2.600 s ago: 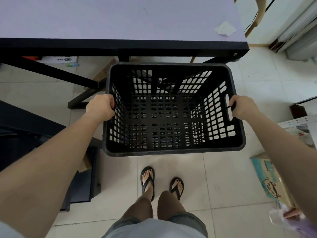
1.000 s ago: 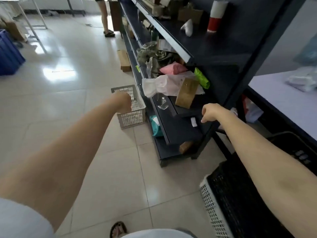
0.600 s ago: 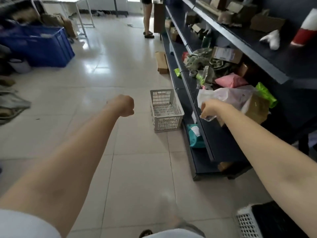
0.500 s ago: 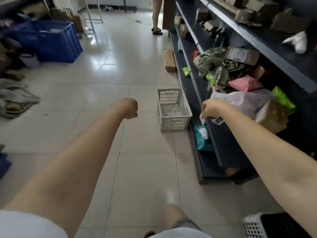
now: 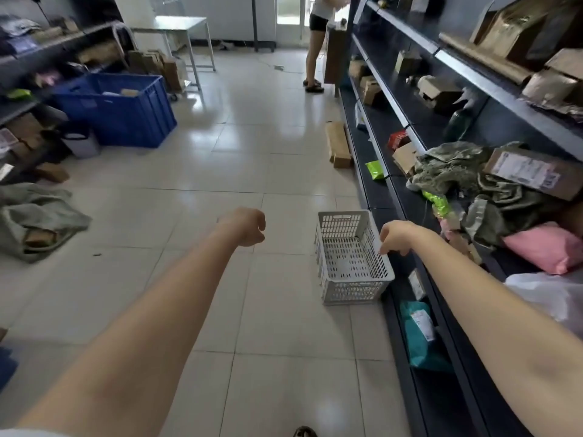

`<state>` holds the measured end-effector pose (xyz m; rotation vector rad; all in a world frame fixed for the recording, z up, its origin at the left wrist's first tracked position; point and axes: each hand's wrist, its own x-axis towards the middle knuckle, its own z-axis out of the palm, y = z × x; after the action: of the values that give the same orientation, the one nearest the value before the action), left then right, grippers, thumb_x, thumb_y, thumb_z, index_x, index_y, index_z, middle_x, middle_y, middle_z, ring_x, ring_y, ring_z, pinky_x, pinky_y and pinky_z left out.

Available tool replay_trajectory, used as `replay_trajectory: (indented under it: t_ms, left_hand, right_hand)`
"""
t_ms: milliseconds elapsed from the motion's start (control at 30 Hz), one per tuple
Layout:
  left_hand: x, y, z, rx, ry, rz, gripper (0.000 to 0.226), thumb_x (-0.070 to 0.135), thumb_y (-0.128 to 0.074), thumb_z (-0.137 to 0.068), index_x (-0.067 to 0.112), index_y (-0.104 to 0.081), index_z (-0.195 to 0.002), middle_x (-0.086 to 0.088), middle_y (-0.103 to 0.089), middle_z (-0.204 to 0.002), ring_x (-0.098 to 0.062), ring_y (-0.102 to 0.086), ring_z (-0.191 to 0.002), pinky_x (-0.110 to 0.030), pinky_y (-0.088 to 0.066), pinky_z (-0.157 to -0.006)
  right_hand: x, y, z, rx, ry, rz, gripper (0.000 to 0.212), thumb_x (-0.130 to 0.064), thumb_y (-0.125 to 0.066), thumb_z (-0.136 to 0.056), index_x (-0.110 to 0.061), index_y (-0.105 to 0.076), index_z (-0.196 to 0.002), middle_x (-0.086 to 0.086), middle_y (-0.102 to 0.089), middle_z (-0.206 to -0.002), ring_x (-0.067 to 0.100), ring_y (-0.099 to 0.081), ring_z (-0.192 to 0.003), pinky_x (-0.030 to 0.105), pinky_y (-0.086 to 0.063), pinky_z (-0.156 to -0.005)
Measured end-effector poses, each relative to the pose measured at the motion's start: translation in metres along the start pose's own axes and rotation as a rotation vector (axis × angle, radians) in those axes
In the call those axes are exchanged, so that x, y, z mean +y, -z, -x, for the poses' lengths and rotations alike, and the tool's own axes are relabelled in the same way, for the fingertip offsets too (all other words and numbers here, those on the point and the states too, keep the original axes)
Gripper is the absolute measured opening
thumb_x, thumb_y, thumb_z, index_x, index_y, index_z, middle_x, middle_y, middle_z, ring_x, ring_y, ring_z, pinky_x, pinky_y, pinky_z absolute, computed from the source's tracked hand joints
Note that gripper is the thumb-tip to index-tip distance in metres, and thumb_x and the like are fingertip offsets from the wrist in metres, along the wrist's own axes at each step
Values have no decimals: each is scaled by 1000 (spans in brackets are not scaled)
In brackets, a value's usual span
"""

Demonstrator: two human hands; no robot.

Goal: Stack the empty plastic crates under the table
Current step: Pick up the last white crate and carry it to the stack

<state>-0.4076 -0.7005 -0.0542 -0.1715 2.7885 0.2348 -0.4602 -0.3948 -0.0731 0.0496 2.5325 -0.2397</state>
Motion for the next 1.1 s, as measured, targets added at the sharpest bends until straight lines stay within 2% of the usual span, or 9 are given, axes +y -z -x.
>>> replay_trajectory:
  t_ms: [100, 267, 433, 500, 600, 833, 1100]
  left_hand:
    - [-9, 14, -54, -22, -12, 17, 31, 27, -58, -88, 26, -60, -118, -3, -58, -126, -27, -58, -113, -40, -48, -98]
    - [-14, 25, -164, -22, -111, 21, 27, 24, -61, -86, 24, -63, -113, -5, -62, -122, -28, -59, -111, -41, -49, -97]
    - [-18, 54, -284, -76, -267, 38, 27, 17, -60, -88, 16, -62, -115, -11, -59, -122, -31, -59, -109, -39, -50, -92]
    - [-18, 68, -332, -108, -329, 1, 28, 17, -60, -89, 16, -62, -116, -11, -60, -121, -30, -60, -108, -39, -50, -92]
    - [-10, 85, -401, -144, -400, -46, 27, 17, -60, -88, 16, -62, -116, -11, -62, -120, -31, -61, -106, -40, -50, -93]
    - [58, 85, -522, -248, -619, -171, 28, 19, -60, -87, 18, -62, -114, -9, -63, -108, -30, -60, -108, -39, -50, -93]
    - [152, 88, -632, -289, -776, -360, 33, 26, -58, -88, 23, -59, -121, -6, -62, -120, -27, -58, -111, -39, -50, -93]
  right_hand:
    - [-16, 19, -37, 17, -13, 67, 42, -27, -71, -82, -13, -57, -119, 9, -58, -121, 28, -60, -102, 42, -53, -92]
    - [-33, 41, -114, 37, -73, 17, 25, -28, -65, -85, -18, -56, -106, 8, -59, -114, 27, -60, -101, 44, -54, -91]
    - [-54, 58, -190, 44, -190, -53, 32, -25, -60, -85, -11, -59, -114, 12, -61, -114, 28, -61, -101, 39, -52, -84]
    - [-60, 62, -215, 34, -259, -96, 31, -23, -60, -85, -11, -59, -113, 11, -61, -111, 25, -58, -95, 36, -49, -78]
    - [-65, 65, -253, 32, -352, -173, 26, -27, -62, -83, -16, -57, -106, 7, -60, -110, 26, -57, -95, 37, -50, -82]
    - [-51, 79, -323, 6, -549, -314, 27, -28, -62, -83, -17, -57, -107, 8, -59, -112, 29, -58, -101, 42, -51, -91]
    - [-10, 80, -392, 66, -718, -365, 32, -26, -53, -88, -19, -56, -119, 10, -49, -129, 33, -48, -120, 42, -47, -96]
